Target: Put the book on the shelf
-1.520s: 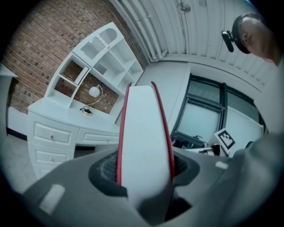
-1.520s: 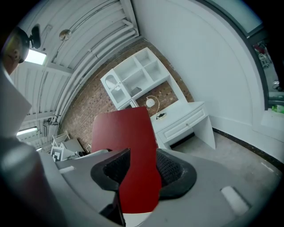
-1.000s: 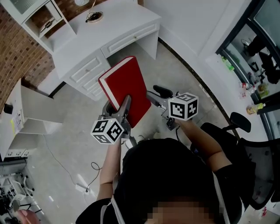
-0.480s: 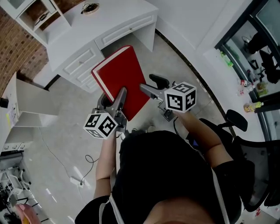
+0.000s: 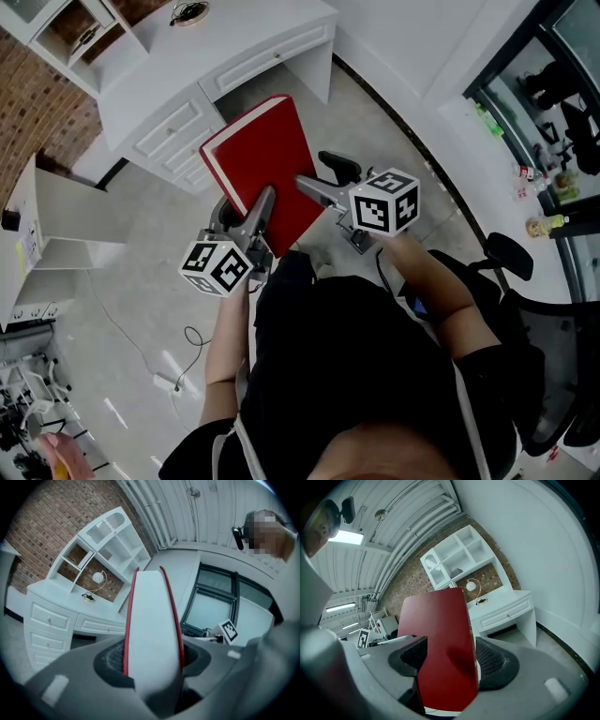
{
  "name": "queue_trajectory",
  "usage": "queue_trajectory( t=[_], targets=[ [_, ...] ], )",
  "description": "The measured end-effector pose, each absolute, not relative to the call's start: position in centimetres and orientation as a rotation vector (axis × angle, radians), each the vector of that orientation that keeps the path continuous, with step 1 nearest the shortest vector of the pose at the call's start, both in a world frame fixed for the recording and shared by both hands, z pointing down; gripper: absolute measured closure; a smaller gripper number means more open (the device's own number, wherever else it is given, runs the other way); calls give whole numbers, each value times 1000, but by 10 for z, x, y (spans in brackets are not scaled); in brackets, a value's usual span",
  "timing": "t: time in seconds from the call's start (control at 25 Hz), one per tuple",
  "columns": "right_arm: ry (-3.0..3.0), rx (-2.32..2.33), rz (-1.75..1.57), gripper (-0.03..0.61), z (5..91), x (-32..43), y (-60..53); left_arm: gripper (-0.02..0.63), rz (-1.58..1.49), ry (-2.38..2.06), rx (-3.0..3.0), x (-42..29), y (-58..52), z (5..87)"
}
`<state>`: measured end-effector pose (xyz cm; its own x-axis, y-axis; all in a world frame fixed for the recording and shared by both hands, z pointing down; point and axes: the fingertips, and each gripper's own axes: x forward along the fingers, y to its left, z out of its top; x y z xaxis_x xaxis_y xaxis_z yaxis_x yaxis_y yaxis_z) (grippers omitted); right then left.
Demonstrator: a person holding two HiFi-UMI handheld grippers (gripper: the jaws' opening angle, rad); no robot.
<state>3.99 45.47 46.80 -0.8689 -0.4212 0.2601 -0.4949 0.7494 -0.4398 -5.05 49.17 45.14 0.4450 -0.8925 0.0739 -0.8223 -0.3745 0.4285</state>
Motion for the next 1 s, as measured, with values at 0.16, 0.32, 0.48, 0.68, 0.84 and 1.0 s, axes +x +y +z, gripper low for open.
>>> queue_trajectory(
  t=[0.16,0.32,0.48,0.68,0.84,1.0],
  targets=[
    [-2794,755,763,264,473,38,445,383,-261,-1419,2315,-56,480,451],
    [-2791,769,750,255,471,32,429,383,-260,-1378,2342,-59,464,449],
    [-2780,772,720,244,467,24,409,384,-260,-1350,2361,-64,443,445],
    [-2773,769,737,242,465,13,379,385,-241,-1359,2345,-77,413,445],
    [-2774,745,735,241,464,-1,359,385,-244,-1345,2342,-86,393,445],
    [-2774,725,753,239,465,-18,338,384,-247,-1327,2345,-102,372,446]
  ],
)
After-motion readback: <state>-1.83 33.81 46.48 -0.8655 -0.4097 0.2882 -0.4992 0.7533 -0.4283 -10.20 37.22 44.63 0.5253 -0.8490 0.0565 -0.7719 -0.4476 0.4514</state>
